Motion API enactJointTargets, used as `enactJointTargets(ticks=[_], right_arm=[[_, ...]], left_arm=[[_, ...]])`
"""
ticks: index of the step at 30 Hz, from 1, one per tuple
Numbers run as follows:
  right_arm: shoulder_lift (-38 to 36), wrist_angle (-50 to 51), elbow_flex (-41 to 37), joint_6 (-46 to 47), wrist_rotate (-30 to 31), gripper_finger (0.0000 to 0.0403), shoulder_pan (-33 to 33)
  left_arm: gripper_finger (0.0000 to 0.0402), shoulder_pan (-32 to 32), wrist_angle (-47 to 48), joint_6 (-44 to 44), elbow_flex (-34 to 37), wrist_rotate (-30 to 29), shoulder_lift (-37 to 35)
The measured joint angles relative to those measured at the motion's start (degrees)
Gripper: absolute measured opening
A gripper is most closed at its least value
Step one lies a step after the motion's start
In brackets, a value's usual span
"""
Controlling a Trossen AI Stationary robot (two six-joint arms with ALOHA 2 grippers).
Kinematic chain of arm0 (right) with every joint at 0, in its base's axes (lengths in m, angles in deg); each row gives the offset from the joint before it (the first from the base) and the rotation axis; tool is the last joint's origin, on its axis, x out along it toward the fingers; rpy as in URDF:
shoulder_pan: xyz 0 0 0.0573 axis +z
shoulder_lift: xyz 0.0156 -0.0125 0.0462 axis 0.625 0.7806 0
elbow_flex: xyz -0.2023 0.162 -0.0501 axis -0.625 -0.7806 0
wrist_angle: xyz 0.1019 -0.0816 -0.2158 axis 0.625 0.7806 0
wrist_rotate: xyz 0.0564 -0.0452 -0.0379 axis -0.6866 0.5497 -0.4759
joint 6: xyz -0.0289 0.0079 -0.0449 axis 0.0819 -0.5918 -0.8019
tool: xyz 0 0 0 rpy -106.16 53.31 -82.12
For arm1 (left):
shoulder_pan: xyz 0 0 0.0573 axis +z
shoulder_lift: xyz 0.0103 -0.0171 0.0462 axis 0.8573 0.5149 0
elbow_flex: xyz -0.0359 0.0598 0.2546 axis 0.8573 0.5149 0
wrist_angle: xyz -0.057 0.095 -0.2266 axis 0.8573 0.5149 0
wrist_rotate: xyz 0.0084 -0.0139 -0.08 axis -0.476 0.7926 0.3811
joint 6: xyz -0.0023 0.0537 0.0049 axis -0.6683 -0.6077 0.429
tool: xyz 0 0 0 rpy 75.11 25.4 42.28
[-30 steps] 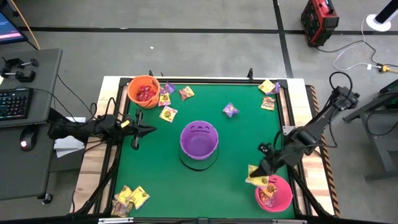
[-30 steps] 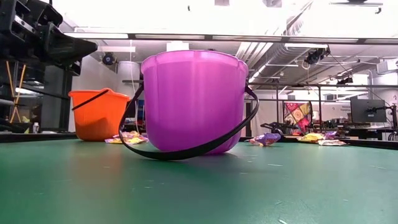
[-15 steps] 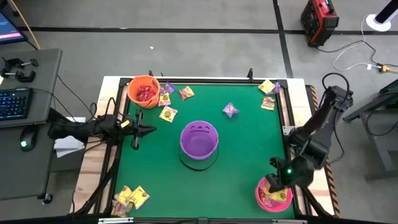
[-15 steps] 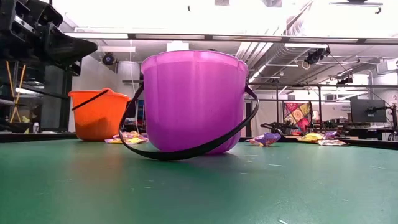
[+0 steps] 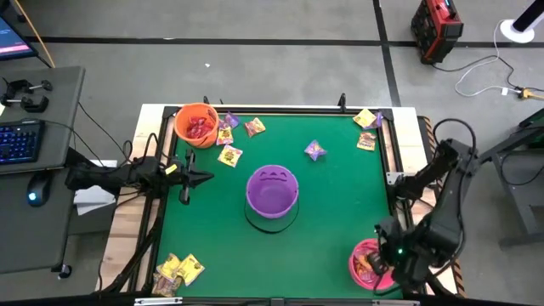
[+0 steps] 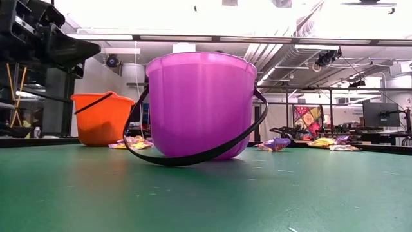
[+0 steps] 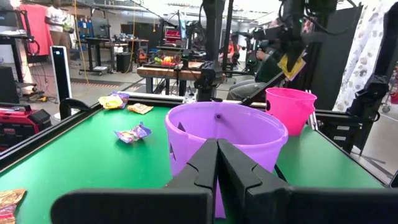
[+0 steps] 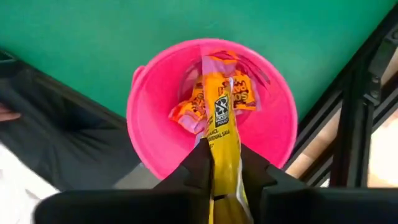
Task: Sort candy by brand, put in halloween buckets
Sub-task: Put the yellow candy into the pink bucket
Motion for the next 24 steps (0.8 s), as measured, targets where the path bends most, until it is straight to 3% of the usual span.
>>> enactJointTargets(ticks=[14,19,21,24], right_arm=[[2.38,3.31,0.0,-3.0,0.68,0.0111,-4.2],[1.75,10.91,-1.21,-4.38,14.43,0.0123,-9.11],[0.34,10.06,-4.01,-6.84,21.64,0.0124,-12.76],[-0.73,10.55,-8.93,-9.15,27.51,0.0124,-21.03]], left_arm=[[0.0,0.0,0.0,0.04,0.02,0.0,0.02],[0.0,0.02,0.0,0.03,0.0,0.01,0.01],[0.0,0.0,0.0,-0.01,0.02,0.02,0.02],[0.0,0.01,0.0,0.0,0.01,0.02,0.02]])
